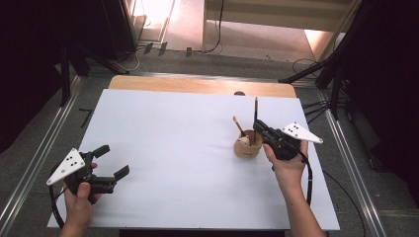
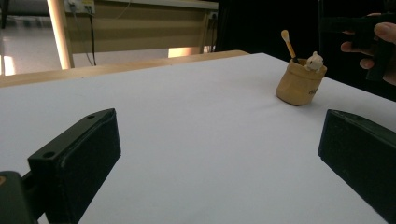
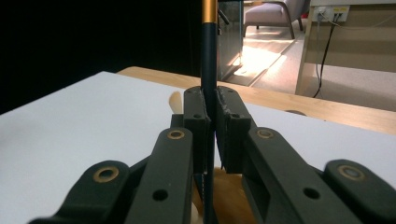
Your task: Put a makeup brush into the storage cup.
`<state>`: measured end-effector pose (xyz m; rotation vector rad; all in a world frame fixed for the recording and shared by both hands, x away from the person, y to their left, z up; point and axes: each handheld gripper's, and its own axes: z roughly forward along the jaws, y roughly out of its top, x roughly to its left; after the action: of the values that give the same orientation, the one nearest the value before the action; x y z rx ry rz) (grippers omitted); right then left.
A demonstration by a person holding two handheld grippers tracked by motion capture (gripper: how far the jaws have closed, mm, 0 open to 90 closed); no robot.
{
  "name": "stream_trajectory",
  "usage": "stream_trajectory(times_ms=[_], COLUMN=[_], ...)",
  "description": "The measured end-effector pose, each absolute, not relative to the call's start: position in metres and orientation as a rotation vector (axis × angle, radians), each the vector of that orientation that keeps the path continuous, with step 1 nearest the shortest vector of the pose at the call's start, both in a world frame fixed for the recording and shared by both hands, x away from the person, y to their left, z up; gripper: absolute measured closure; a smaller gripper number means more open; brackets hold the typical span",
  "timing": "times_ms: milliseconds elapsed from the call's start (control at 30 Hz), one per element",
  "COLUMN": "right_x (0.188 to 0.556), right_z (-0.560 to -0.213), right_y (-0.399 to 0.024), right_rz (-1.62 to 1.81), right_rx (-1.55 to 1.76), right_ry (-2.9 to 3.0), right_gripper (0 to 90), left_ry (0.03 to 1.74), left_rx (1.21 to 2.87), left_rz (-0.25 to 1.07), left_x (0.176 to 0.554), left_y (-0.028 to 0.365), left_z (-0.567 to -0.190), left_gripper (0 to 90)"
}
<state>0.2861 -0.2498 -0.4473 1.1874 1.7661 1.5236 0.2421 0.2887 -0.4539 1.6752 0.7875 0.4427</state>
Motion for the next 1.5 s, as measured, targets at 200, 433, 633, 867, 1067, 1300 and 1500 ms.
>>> stream_trajectory(times_ms=[200,433,633,867,1067,1300,1500], right_x=[0.288,0.290,0.290,0.289,0.287,0.287,0.286], right_z=[-0.452,-0.462,-0.468,-0.473,-0.478,-0.481,-0.481], right_y=[-0.251,-0.256,-0.256,-0.257,-0.258,-0.258,-0.258], right_rz=[1.501,1.494,1.471,1.456,1.450,1.436,1.443], right_rx=[1.199,1.244,1.246,1.248,1.265,1.271,1.271], right_ry=[1.772,1.761,1.771,1.781,1.783,1.793,1.809], right_gripper=[84.4,84.4,84.4,84.3,84.3,84.3,77.8], left_ry=[0.787,0.787,0.786,0.791,0.792,0.793,0.793], left_rx=[1.677,1.678,1.677,1.674,1.674,1.671,1.673], left_rz=[0.443,0.444,0.444,0.441,0.441,0.439,0.439], left_x=[0.242,0.242,0.242,0.242,0.242,0.242,0.243], left_y=[0.289,0.289,0.289,0.290,0.290,0.290,0.290], left_z=[-0.454,-0.454,-0.454,-0.454,-0.454,-0.454,-0.454], left_gripper=[0.0,0.0,0.0,0.0,0.0,0.0,0.0])
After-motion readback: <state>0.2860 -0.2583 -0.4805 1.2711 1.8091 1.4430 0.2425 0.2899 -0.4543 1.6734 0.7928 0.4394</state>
